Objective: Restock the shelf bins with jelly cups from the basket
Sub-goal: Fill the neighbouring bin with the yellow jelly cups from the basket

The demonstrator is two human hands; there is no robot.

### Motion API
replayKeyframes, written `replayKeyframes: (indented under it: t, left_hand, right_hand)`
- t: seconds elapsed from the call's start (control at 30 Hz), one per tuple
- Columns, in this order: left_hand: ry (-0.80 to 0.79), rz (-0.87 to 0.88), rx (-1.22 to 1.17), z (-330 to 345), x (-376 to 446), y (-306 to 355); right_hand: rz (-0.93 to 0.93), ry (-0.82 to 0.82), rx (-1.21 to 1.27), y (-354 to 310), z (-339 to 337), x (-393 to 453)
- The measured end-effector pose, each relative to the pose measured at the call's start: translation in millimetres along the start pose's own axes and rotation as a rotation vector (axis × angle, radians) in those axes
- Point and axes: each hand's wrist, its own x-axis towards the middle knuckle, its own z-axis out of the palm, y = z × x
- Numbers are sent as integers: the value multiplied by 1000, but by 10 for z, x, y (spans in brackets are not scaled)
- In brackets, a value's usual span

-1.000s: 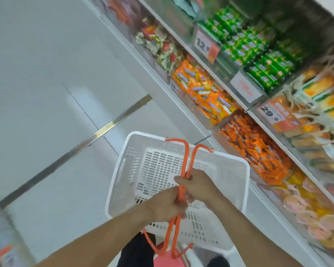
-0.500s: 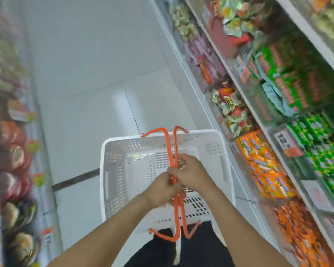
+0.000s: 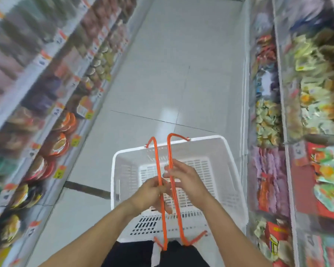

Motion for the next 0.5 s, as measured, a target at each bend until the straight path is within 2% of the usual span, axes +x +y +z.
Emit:
replayKeyframes:
  t: [0.1,0.23,0.37,0.5]
  left_hand:
    - [48,29,-69,-324,441,383]
    - [74,73,-136,-872,1087,1060]
    - [106,99,-138,-1507,1630,1886]
    - [220,113,-116,-2155,2176,2626]
  right_hand:
    - [17,-17,-32,-557,-138,652]
    - [-10,-21,-240,-1389,-296,1604]
    - [-50,91,-272,-2354,-419,2507]
    - [-104,162,-274,-3179,-542,3432]
